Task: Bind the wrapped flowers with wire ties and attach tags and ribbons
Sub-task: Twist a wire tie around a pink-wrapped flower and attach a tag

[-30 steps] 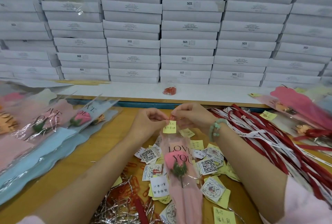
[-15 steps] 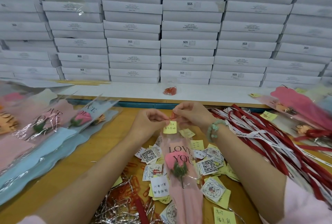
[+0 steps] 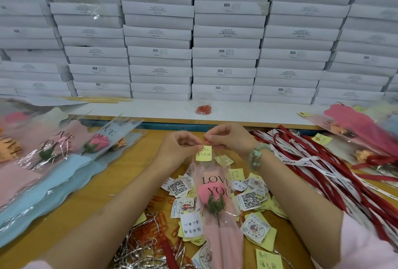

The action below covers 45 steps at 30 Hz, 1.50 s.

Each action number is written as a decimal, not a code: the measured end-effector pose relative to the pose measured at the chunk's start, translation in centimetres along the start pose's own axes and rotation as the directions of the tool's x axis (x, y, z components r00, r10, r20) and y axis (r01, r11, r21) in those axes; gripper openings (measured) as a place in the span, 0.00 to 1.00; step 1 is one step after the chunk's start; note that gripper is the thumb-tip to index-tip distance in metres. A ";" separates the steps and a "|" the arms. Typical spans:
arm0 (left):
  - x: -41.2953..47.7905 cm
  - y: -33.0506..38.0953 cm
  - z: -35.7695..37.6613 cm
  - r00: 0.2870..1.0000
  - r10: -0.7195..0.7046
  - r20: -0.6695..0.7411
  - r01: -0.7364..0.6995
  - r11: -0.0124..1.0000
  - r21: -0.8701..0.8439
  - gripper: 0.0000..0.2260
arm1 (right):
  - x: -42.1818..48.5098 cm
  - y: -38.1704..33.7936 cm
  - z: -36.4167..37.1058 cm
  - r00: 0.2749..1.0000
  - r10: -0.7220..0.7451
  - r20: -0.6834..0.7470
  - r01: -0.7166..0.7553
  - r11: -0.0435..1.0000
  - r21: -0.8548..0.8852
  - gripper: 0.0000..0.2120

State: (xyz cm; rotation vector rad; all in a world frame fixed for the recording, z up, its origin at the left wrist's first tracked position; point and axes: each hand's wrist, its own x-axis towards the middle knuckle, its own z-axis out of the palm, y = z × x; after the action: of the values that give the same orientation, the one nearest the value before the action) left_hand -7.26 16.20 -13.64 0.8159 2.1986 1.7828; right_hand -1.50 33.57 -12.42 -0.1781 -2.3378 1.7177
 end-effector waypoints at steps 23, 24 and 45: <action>-0.2 0.3 0.1 1.000 -0.003 -0.025 0.002 1.000 -0.029 0.04 | 0.2 -0.4 0.1 0.992 -0.108 -0.071 0.104 0.993 -0.058 0.06; -0.2 0.2 0.1 1.000 -0.003 -0.025 0.002 1.000 -0.028 0.04 | 0.2 -0.4 0.1 0.993 -0.104 -0.063 0.101 0.994 -0.046 0.06; -0.3 0.2 0.1 1.000 0.012 -0.026 -0.012 1.000 0.004 0.06 | 0.1 -0.8 0.4 0.992 -0.106 -0.069 0.101 0.992 -0.081 0.06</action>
State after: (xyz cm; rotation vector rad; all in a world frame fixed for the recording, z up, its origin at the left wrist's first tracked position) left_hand -6.90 16.19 -13.54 0.8137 2.2189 1.8050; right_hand -1.66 33.00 -11.74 -0.1284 -2.3188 1.5477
